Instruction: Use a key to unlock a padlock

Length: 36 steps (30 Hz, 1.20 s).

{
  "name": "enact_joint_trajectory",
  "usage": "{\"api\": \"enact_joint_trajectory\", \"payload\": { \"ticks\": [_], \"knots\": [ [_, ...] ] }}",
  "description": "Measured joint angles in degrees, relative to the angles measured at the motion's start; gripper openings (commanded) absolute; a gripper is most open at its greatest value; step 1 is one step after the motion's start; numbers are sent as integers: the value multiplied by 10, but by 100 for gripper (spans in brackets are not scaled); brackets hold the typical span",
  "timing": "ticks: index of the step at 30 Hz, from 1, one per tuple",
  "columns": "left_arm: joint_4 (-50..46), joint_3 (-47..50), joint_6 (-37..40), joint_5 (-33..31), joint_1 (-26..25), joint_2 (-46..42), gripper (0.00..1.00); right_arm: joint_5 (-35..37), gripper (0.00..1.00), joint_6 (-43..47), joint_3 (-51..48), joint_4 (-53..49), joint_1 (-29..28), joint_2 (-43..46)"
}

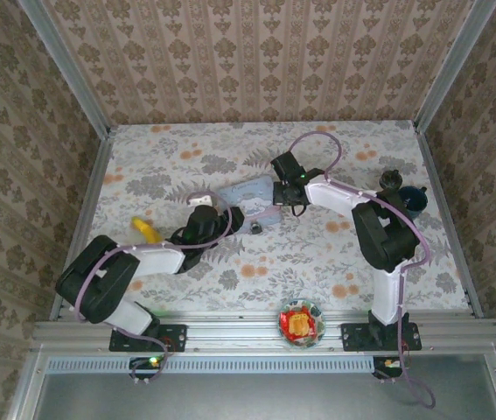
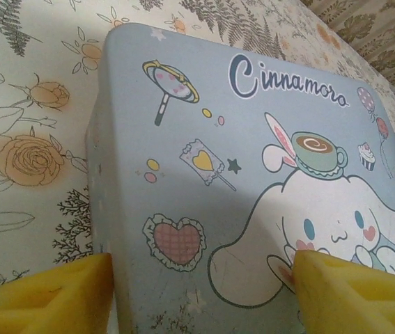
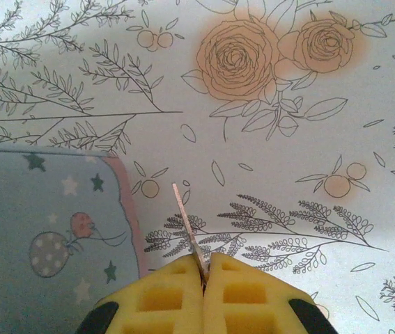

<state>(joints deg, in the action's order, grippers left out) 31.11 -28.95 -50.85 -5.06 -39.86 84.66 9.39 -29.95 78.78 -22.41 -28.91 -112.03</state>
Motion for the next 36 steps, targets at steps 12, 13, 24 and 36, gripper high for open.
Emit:
{"api": "enact_joint_trajectory", "payload": {
  "ticks": [12, 13, 24, 36],
  "knots": [
    [-156, 1, 29, -19, -31, -184, 68, 4, 0, -4, -84, 34, 14, 88],
    [-163, 0, 31, -20, -38, -186, 68, 4, 0, -5, -94, 35, 14, 94],
    [-166, -41, 44, 11, -132, -55, 68, 9, 0, -24, -212, 43, 13, 249],
    [-160, -98, 45, 15, -106, 57, 71, 9, 0, -37, -284, 38, 5, 379]
  ]
}}
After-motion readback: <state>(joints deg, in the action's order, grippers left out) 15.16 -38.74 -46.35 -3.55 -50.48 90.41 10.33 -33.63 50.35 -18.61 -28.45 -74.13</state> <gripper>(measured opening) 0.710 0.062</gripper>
